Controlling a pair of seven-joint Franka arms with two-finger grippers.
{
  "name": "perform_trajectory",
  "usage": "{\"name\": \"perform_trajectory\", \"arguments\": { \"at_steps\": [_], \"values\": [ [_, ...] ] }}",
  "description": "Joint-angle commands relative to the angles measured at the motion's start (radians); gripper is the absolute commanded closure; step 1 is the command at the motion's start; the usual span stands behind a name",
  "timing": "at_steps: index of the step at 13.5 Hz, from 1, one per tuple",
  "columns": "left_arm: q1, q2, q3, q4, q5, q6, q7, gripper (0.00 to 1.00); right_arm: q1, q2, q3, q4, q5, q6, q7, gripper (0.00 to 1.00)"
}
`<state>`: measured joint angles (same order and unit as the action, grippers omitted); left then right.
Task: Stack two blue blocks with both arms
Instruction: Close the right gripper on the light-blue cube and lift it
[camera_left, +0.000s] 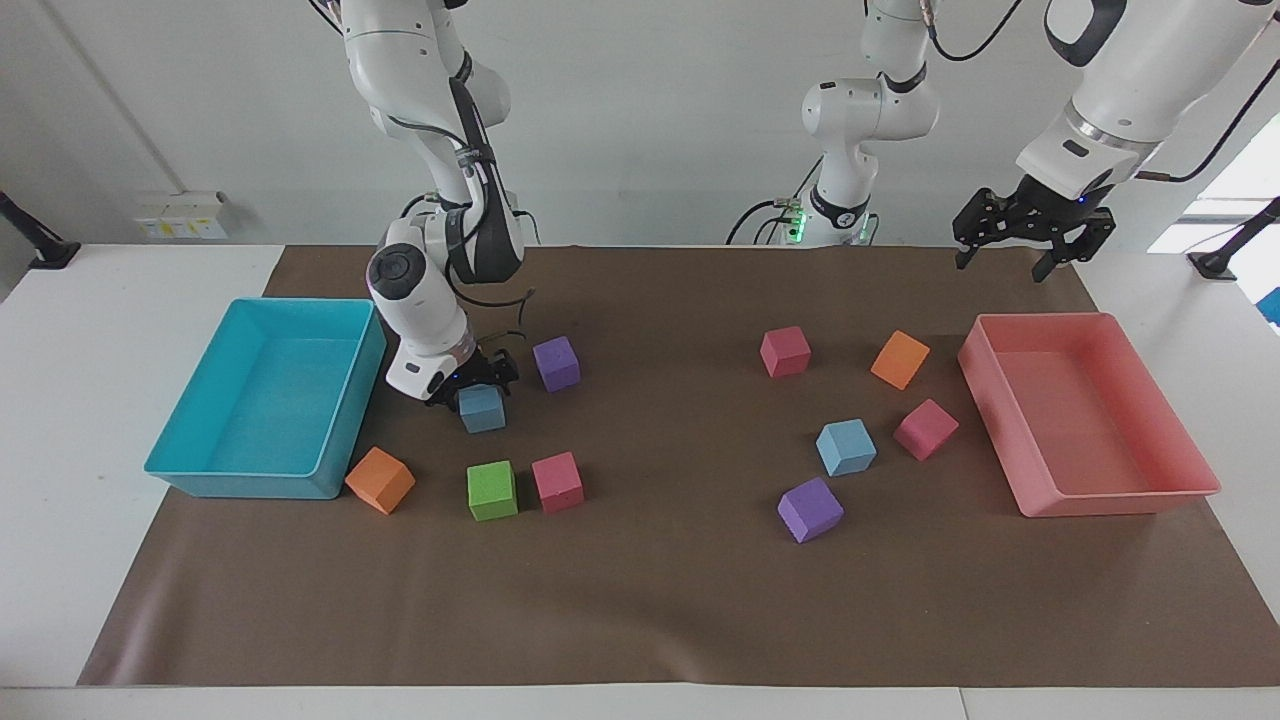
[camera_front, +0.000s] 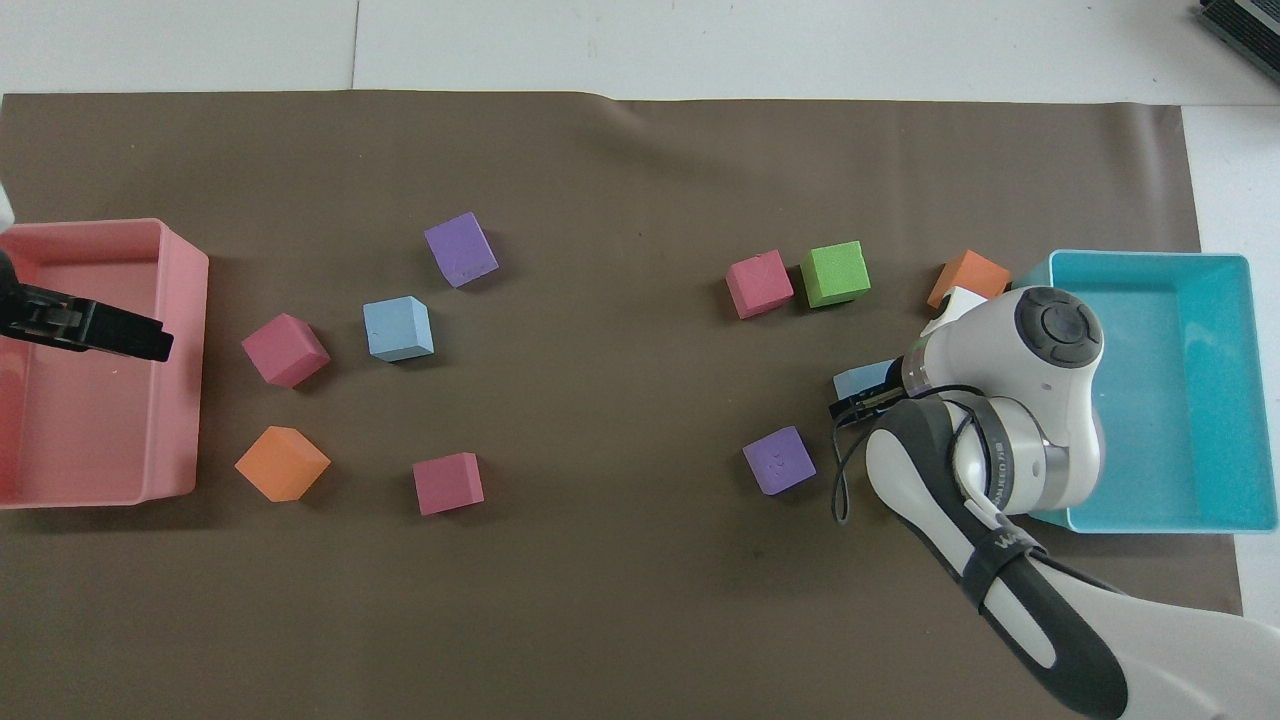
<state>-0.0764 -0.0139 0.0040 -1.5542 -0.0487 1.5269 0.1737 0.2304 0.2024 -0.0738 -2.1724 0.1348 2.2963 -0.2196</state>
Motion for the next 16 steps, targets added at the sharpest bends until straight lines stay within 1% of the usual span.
{"name": "perform_trajectory", "arguments": {
  "at_steps": [1, 2, 3, 7, 9, 12, 15, 16],
  "values": [
    [0.007, -0.020, -0.002, -0.018, -0.011, -0.001, 0.010, 0.00, 0.001, 0.009, -0.001, -0.010, 0.022, 0.035, -0.035, 0.69],
    [0.007, -0.020, -0.002, -0.018, -0.011, -0.001, 0.010, 0.00, 0.001, 0.009, -0.001, -0.010, 0.022, 0.037, -0.035, 0.89],
    [0.007, -0.020, -0.002, -0.018, -0.011, -0.001, 0.010, 0.00, 0.001, 0.014, -0.001, -0.003, 0.022, 0.037, -0.029, 1.00],
    [0.007, -0.020, -0.002, -0.018, -0.011, 0.001, 0.010, 0.00, -0.002, 0.011, -0.001, 0.005, 0.023, 0.025, -0.021, 1.00],
    [0.007, -0.020, -0.002, -0.018, -0.011, -0.001, 0.010, 0.00, -0.011, -0.035, -0.001, 0.008, 0.023, 0.015, -0.024, 1.00],
    [0.007, -0.020, -0.002, -0.018, -0.011, -0.001, 0.010, 0.00, -0.035, -0.102, -0.003, 0.048, 0.025, -0.096, -0.021, 1.00],
    [0.007, -0.020, -0.002, -0.018, -0.011, -0.001, 0.010, 0.00, -0.040, -0.170, -0.006, 0.066, 0.023, -0.165, -0.023, 1.00],
    [0.007, -0.020, -0.002, -0.018, -0.011, 0.001, 0.010, 0.00, -0.040, -0.179, -0.007, 0.081, 0.025, -0.201, -0.018, 1.00]
  ]
}}
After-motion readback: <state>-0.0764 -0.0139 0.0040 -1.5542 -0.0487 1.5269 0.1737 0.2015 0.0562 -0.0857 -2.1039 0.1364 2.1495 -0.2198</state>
